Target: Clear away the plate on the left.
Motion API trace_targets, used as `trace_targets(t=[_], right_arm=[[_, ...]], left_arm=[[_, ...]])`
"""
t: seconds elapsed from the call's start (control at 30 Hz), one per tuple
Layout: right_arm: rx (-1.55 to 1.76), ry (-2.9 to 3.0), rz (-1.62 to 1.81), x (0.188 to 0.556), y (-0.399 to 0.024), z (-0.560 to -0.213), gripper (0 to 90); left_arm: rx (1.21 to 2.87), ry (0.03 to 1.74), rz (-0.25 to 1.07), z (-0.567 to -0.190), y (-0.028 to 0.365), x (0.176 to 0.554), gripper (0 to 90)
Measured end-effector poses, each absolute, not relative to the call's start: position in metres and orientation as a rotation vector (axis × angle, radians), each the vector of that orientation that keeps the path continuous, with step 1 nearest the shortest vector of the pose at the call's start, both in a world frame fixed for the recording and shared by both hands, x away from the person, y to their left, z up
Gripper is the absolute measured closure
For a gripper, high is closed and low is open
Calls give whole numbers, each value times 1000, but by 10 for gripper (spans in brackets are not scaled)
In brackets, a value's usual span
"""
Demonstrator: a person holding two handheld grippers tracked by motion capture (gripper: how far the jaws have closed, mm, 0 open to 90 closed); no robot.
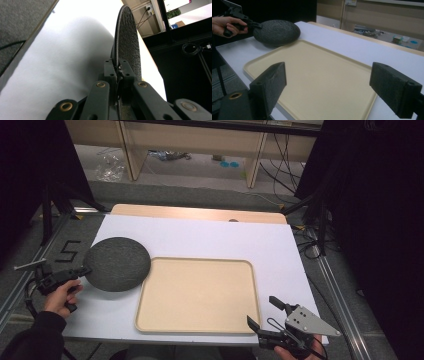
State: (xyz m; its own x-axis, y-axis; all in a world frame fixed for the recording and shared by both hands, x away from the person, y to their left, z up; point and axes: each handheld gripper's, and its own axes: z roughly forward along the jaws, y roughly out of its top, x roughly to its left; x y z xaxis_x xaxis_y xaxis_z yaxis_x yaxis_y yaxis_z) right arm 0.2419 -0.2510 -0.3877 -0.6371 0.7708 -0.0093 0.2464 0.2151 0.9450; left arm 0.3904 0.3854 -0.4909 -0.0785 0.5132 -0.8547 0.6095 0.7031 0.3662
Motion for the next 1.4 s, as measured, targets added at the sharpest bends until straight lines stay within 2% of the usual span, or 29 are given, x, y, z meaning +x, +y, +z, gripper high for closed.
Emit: trace_targets(t=[0.37,0.67,0.97,1.4], right_arm=[[936,2009,1425,242,-251,-388,151],[936,2019,1423,242,-251,-388,151],[936,2011,1427,243,-251,-388,151],[931,2007,1418,243,-252,-387,151]], left_arm=[[768,1773,-105,-491,385,385,861],[691,1746,-129,-489,393,381,856],[737,1722,-134,-482,386,382,852],[766,1660,-228,-475,355,388,848]])
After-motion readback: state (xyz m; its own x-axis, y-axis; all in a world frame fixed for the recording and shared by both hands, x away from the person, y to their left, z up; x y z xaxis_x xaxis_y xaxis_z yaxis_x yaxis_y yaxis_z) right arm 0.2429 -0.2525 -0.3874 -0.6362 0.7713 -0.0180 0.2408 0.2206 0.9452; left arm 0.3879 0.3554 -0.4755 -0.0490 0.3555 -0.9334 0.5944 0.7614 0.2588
